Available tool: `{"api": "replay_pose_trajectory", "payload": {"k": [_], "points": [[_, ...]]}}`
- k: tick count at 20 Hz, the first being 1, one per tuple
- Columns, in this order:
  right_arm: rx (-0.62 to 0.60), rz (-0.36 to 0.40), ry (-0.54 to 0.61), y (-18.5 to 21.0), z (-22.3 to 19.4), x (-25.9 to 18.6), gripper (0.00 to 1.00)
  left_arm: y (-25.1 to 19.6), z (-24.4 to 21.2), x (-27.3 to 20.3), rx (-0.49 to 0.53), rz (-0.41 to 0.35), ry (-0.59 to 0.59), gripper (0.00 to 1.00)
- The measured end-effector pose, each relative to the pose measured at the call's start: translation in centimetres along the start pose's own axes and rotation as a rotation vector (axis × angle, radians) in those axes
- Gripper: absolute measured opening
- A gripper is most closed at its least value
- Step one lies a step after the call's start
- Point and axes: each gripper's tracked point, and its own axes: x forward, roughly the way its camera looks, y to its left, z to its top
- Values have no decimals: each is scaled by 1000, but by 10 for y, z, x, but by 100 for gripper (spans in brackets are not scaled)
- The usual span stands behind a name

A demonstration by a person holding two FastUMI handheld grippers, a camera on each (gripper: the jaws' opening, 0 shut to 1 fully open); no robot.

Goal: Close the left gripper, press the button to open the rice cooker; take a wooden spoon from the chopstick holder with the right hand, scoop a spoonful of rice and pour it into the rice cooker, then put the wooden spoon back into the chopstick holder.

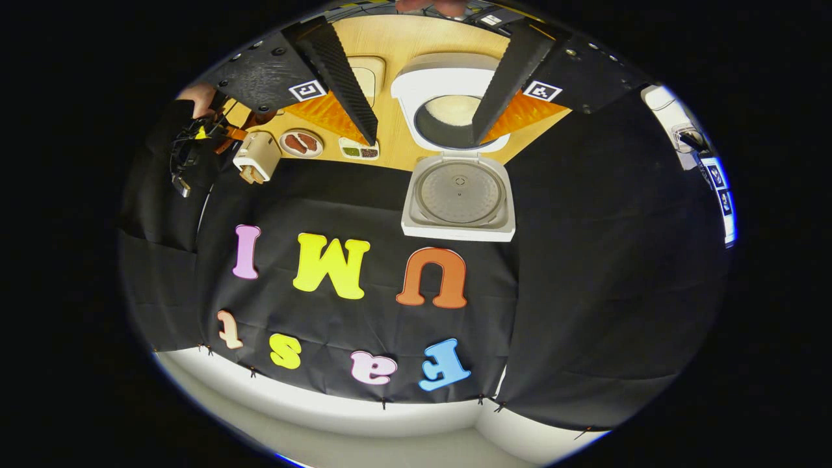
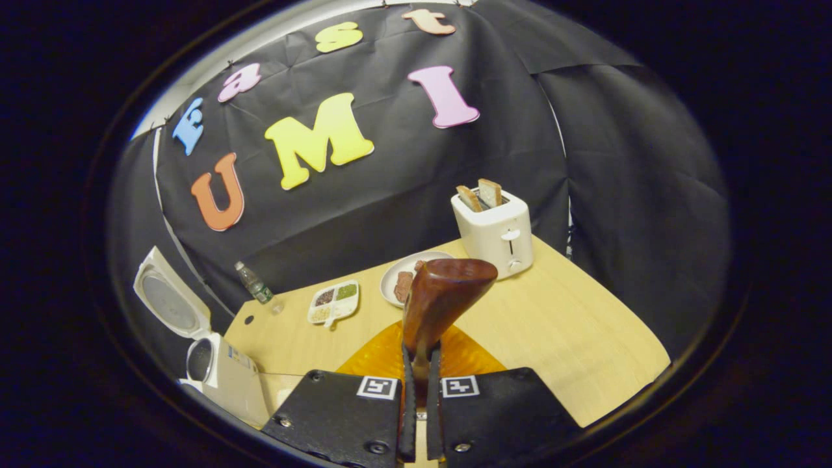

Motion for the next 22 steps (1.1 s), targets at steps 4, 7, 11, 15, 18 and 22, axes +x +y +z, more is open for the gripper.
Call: {"api": "replay_pose_trajectory", "payload": {"k": [4, 7, 11, 15, 18, 22], "points": [[-50, 2, 20, 1, -24, 21, 12, 4, -5, -2, -1, 26, 21, 94], [-57, -4, 41, 2, -44, 30, 12, 6, -8, -1, 2, 38, 37, 94], [-38, -6, 29, 0, -52, 33, 15, 5, -3, -1, -3, 36, 32, 95], [-40, 19, 22, 5, -52, 29, 21, 5, 1, 0, 8, 23, 22, 95], [-79, -10, -14, -1, -40, 20, 46, 4, 8, 1, -1, 1, 2, 95], [-65, -73, -59, -18, -18, -8, 98, -4, 13, 0, -18, -44, -9, 95]]}}
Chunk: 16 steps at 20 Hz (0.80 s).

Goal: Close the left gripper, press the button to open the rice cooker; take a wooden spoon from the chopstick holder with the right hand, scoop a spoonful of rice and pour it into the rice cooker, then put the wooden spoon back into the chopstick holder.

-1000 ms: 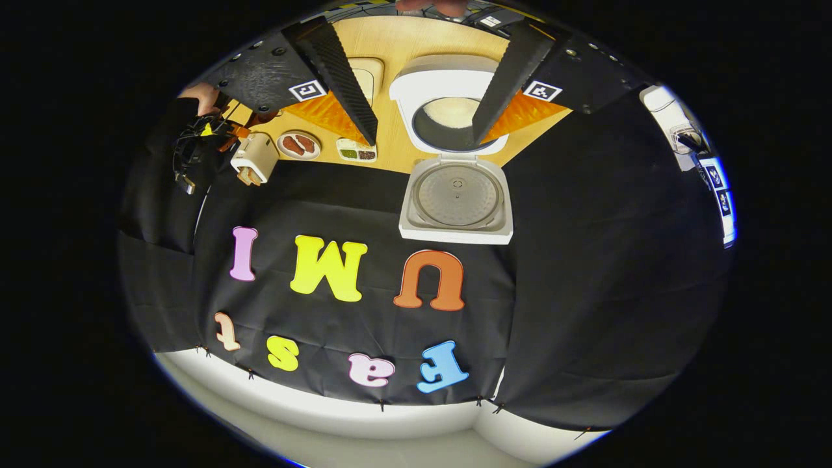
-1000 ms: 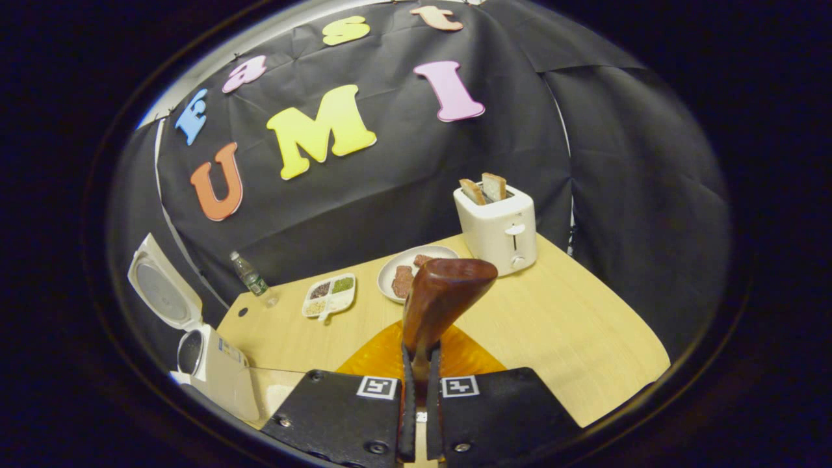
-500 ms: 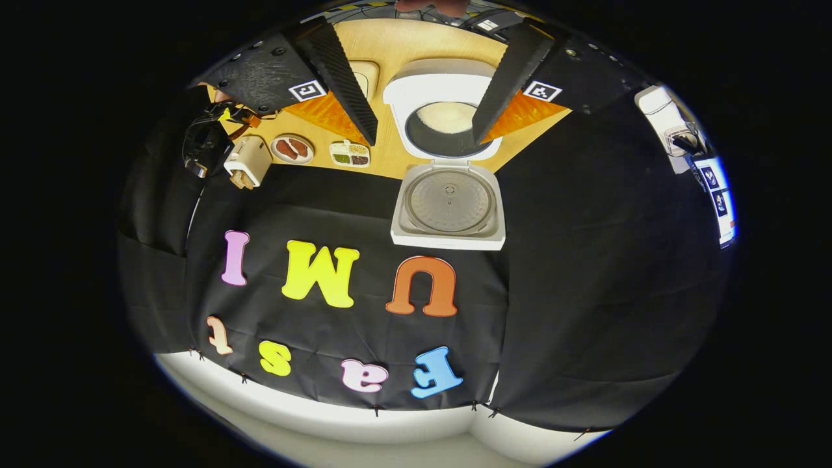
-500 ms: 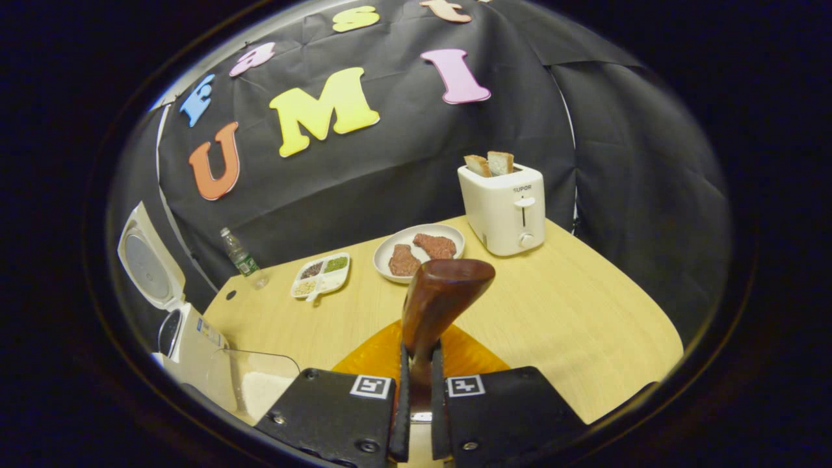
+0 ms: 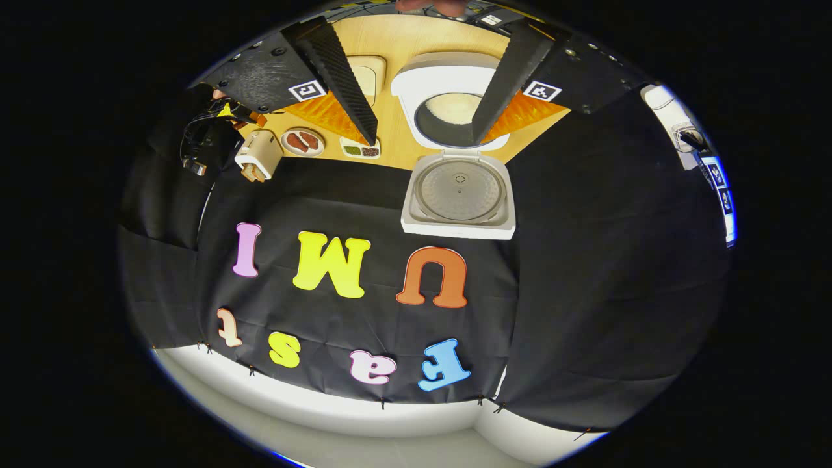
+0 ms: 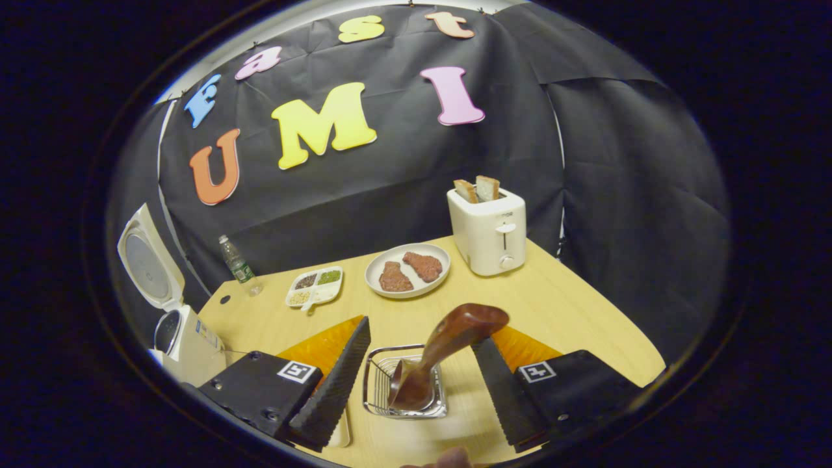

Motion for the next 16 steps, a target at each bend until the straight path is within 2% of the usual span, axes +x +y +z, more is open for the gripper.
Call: {"api": "replay_pose_trajectory", "payload": {"k": [5, 8, 11, 16], "points": [[29, -59, -110, -20, 54, -55, 98, -4, 39, 10, 2, -45, -85, 94], [18, -69, -182, -14, 84, -101, 100, 12, 71, 28, 22, 13, -113, 94], [-51, -91, -261, -6, 112, -146, 98, 23, 111, 53, 10, 49, -156, 94], [-139, -57, -318, 22, 124, -207, 100, 46, 137, 122, -4, 91, -76, 94]]}}
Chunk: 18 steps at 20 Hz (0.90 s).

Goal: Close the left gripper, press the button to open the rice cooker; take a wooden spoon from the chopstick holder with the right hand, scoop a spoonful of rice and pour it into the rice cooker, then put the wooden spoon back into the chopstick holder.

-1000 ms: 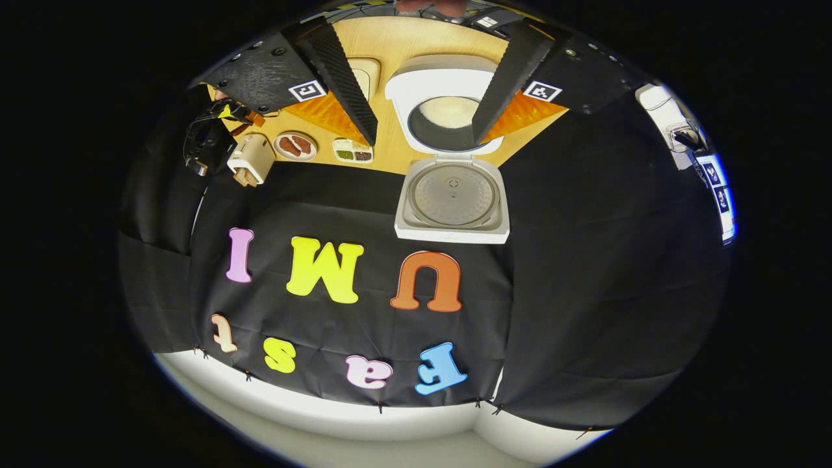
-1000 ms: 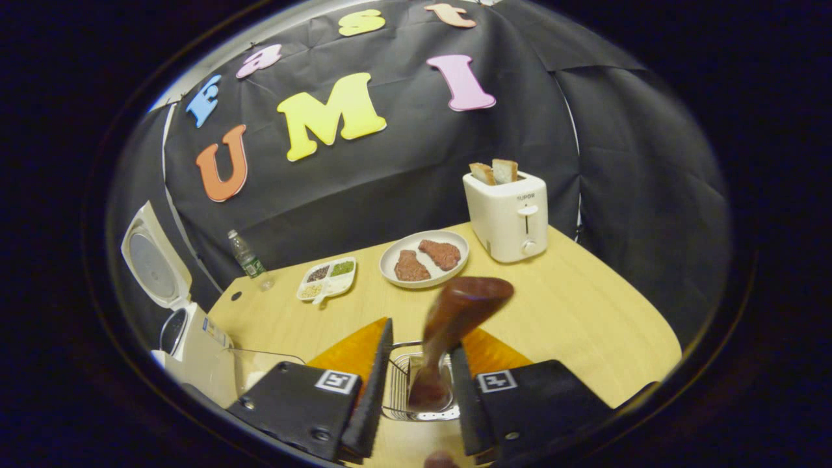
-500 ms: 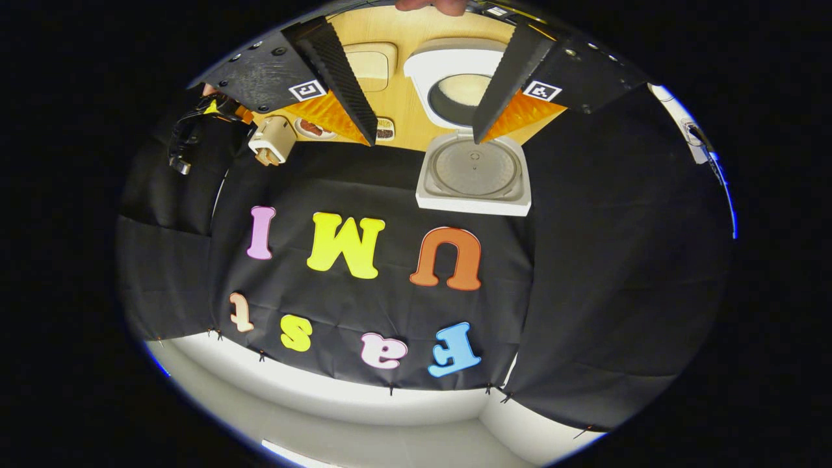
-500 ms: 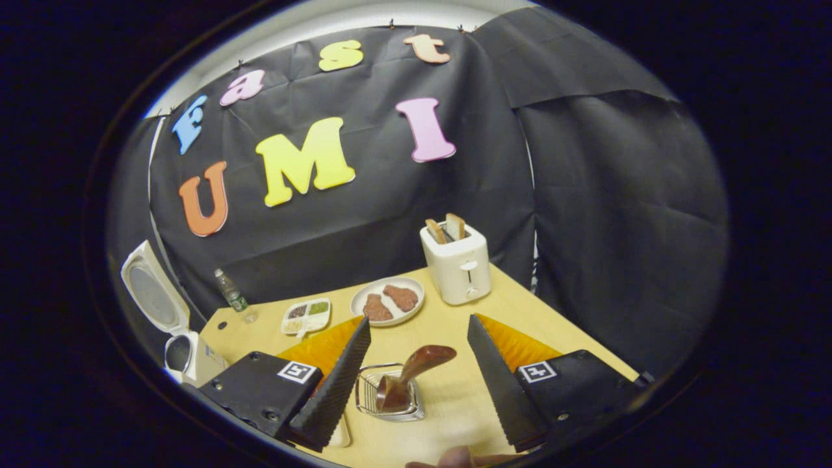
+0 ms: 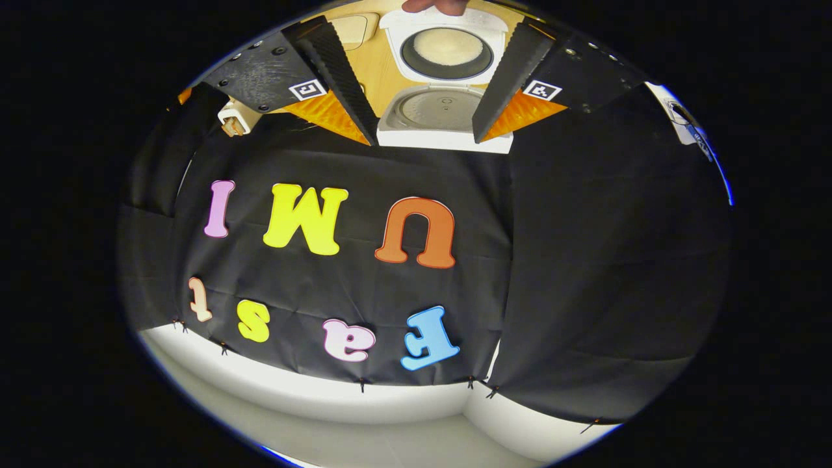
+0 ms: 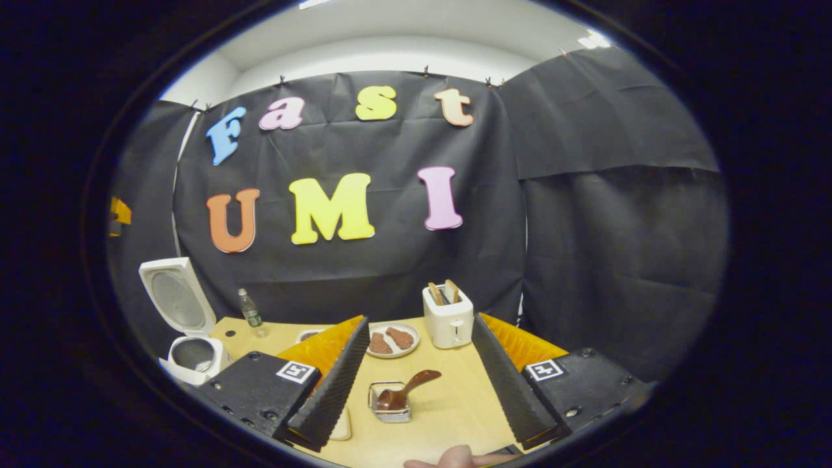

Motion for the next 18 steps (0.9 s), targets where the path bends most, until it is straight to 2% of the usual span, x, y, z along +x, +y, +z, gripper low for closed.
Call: {"api": "replay_pose_trajectory", "payload": {"k": [1, 5, 10, 14, 17, 18], "points": [[-12, 2, -2, 2, -2, -9, 98, 3, 4, 16, 8, 9, 9, 94], [-80, 45, 66, 15, -27, -40, 100, 13, -1, 73, 81, 36, 33, 94], [-204, 73, 75, 28, -35, -63, 99, 16, -24, 127, 92, 47, 112, 95], [-188, 102, 88, 38, -36, -69, 100, 23, -43, 157, 85, 55, 188, 95], [-114, 90, 95, 35, -31, -73, 100, 43, -55, 170, 86, 104, 232, 96], [-101, 80, 93, 32, -29, -73, 100, 44, -61, 171, 75, 100, 256, 96]]}}
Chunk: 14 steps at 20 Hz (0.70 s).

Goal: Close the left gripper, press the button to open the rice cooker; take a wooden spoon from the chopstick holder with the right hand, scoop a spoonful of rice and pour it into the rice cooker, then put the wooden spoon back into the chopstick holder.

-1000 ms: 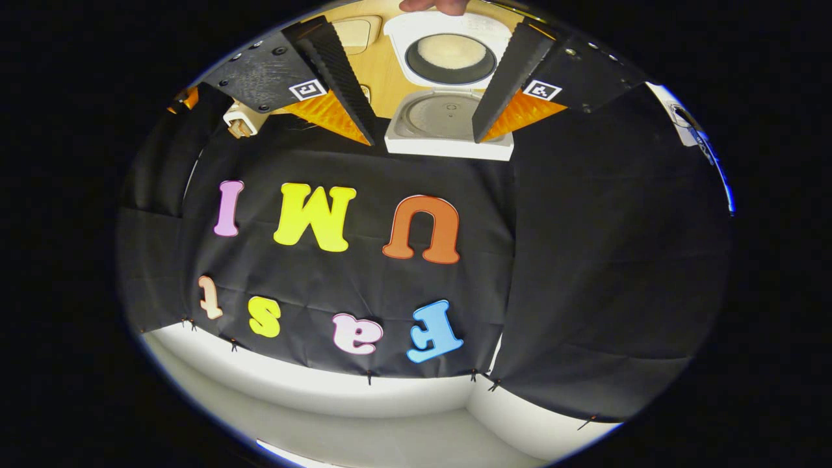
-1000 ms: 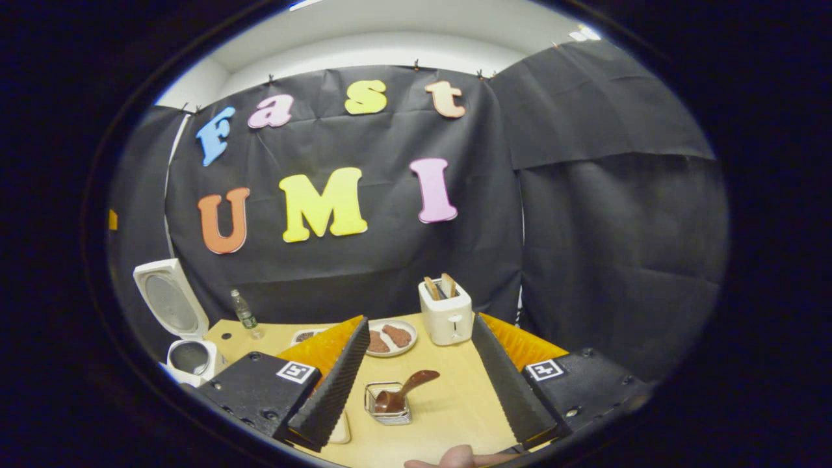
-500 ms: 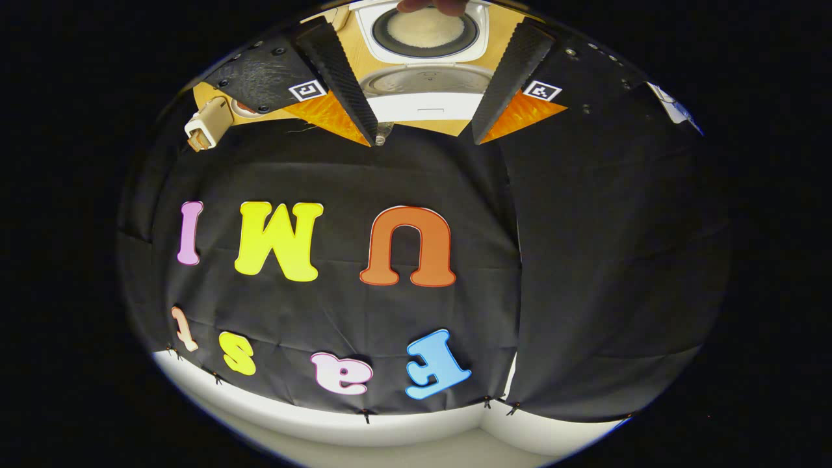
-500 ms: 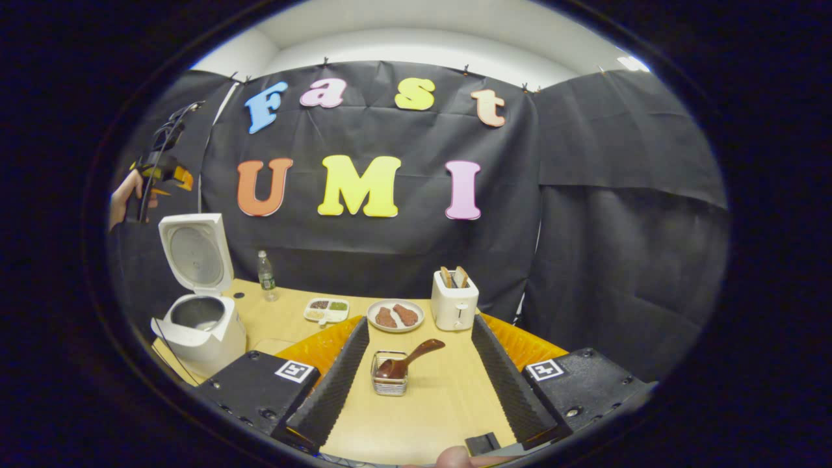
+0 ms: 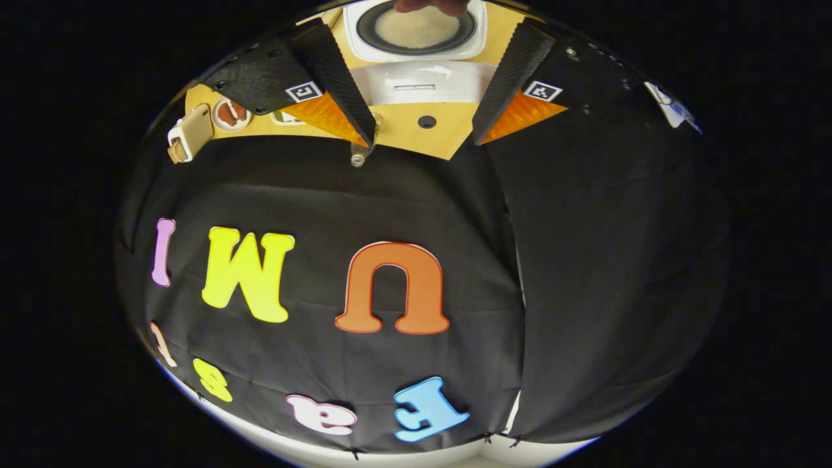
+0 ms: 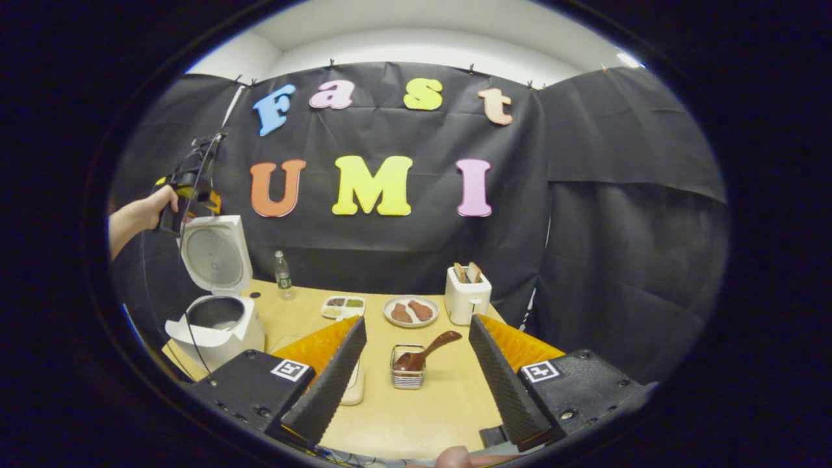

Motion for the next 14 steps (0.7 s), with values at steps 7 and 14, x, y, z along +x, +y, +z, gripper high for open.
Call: {"api": "replay_pose_trajectory", "payload": {"k": [7, 14], "points": [[37, -4, -13, -1, 10, 0, 100, -3, -26, -17, 10, -52, 102, 98], [87, 48, -1, 18, 9, 1, 100, -10, -92, -76, -5, -96, 188, 97]]}}
